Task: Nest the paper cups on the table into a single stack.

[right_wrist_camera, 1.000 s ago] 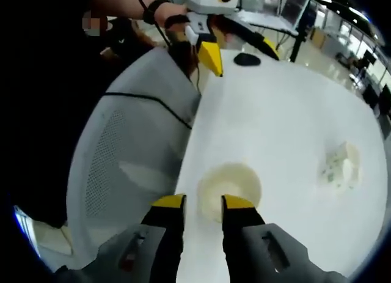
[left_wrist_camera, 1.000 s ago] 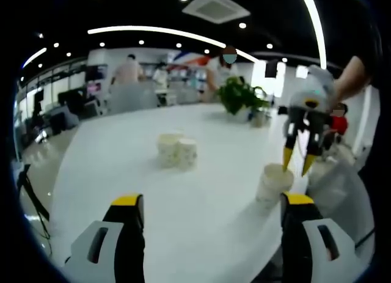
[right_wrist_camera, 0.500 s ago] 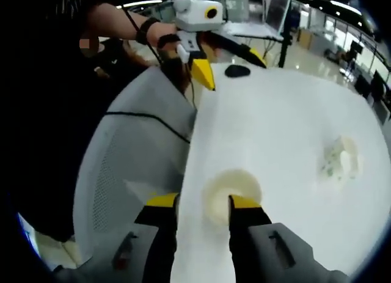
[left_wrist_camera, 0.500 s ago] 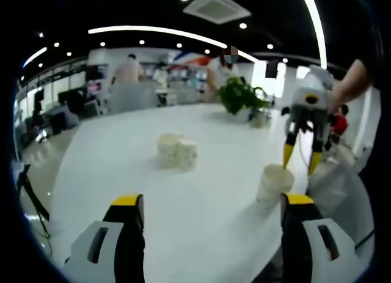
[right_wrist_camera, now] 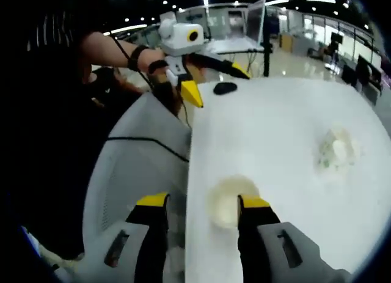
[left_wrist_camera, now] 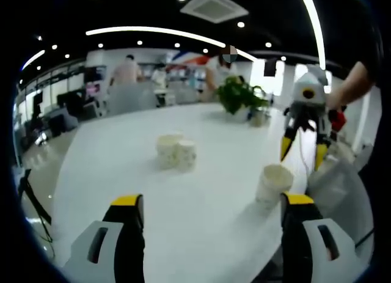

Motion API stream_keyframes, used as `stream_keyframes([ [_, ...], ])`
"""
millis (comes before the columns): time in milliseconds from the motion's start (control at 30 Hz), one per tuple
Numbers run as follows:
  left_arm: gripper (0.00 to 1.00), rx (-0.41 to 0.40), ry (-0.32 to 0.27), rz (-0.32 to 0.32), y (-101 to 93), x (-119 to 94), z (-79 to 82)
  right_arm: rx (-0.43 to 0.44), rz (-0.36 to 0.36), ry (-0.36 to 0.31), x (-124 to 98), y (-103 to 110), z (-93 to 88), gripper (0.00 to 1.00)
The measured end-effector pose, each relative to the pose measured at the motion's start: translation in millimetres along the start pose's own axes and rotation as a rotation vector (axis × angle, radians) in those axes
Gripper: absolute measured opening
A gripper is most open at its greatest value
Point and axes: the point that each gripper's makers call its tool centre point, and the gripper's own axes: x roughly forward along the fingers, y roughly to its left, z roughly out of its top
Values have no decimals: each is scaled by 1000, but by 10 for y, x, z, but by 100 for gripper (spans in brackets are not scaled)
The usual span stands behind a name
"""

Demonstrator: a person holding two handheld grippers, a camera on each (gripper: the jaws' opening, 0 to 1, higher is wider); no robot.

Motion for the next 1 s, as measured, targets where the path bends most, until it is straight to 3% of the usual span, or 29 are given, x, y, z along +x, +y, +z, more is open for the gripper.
stream_keyframes([
  [400, 93, 11, 1, -8, 0, 16, 23, 144, -41, -145, -143, -137, 117, 47],
  [1000, 93, 10, 8, -13, 11, 31, 44, 312, -242, -358, -575, -520, 85, 49],
])
